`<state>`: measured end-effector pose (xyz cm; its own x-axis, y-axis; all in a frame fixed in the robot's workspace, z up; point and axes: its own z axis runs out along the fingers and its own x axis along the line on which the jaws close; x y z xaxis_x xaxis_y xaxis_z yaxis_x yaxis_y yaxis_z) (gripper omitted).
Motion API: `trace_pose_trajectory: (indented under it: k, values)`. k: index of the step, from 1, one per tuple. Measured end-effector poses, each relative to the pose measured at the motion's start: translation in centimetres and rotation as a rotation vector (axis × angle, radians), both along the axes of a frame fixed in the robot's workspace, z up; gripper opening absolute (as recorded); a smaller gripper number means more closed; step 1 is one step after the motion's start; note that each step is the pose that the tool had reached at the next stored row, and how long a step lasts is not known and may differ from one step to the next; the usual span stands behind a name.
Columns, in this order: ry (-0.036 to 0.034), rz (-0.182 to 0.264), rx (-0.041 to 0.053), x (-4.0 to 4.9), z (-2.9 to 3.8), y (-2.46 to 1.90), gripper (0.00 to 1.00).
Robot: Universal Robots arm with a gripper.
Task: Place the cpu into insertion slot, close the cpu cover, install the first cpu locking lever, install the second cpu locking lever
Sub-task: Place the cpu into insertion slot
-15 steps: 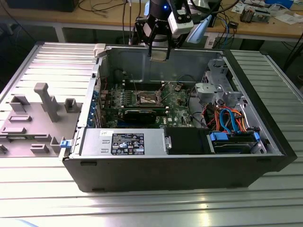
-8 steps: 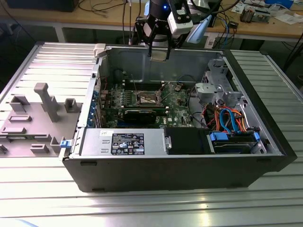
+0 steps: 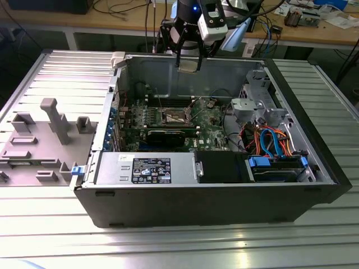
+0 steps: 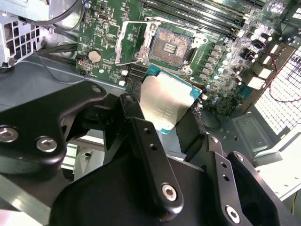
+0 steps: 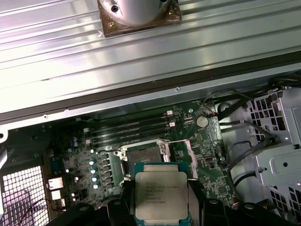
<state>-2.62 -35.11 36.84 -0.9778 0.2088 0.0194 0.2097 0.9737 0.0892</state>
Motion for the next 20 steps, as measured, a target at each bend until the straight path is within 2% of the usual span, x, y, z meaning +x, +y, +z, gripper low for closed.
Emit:
trace_pose_trajectory:
  k: [20]
  values:
    - [0.0, -0.04, 0.0001, 0.0, -0.05, 0.0, 0.54]
